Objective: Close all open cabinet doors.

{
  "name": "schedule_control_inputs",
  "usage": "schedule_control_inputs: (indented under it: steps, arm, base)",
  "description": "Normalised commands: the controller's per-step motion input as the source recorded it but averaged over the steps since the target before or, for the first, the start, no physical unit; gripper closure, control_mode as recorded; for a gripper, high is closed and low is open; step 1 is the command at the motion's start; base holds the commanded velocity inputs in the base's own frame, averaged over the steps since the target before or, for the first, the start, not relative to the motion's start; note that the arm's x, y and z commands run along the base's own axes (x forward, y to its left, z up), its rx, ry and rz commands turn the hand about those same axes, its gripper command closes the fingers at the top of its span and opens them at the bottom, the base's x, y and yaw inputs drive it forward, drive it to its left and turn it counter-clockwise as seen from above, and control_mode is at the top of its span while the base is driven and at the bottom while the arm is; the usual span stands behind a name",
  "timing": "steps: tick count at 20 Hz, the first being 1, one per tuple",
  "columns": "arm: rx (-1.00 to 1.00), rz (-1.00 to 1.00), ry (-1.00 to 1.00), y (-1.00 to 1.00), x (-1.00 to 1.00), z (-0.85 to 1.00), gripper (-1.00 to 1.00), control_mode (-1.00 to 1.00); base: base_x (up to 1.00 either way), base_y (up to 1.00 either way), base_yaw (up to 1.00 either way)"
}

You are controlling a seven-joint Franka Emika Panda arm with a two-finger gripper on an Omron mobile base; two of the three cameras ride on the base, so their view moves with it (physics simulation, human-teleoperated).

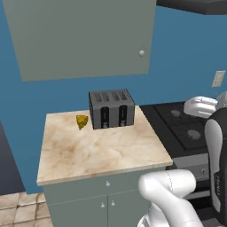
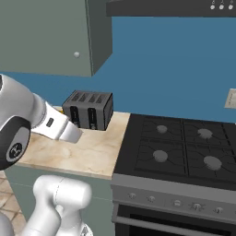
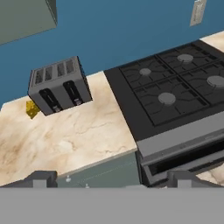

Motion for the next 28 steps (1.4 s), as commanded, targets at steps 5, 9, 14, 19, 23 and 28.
schedule_control_inputs:
  steps: [5, 9, 14, 19, 23, 28]
  arm:
    - [0.0, 0.01, -0.01, -0.02, 0.0, 0.0, -1.0, -1.0]
    - [0.0, 0.0, 0.0, 0.0, 0.0, 0.0, -1.0, -1.0]
    - [0.0, 0.0, 0.0, 0.0, 0.0, 0.0, -1.0, -1.0]
    - [0.0, 0.0, 0.0, 0.0, 0.0, 0.0, -1.0, -1.0]
    - [0.0, 0.0, 0.0, 0.0, 0.0, 0.0, -1.0, -1.0]
    - [0.0, 0.0, 0.0, 0.0, 0.0, 0.0, -1.0, -1.0]
  base:
    - [0.0, 0.0, 0.0]
    - [0.0, 0.0, 0.0]
    - [0.0, 0.0, 0.0]
    - [0.0, 0.0, 0.0]
    - [0.0, 0.0, 0.0]
    - [0.0, 0.0, 0.0]
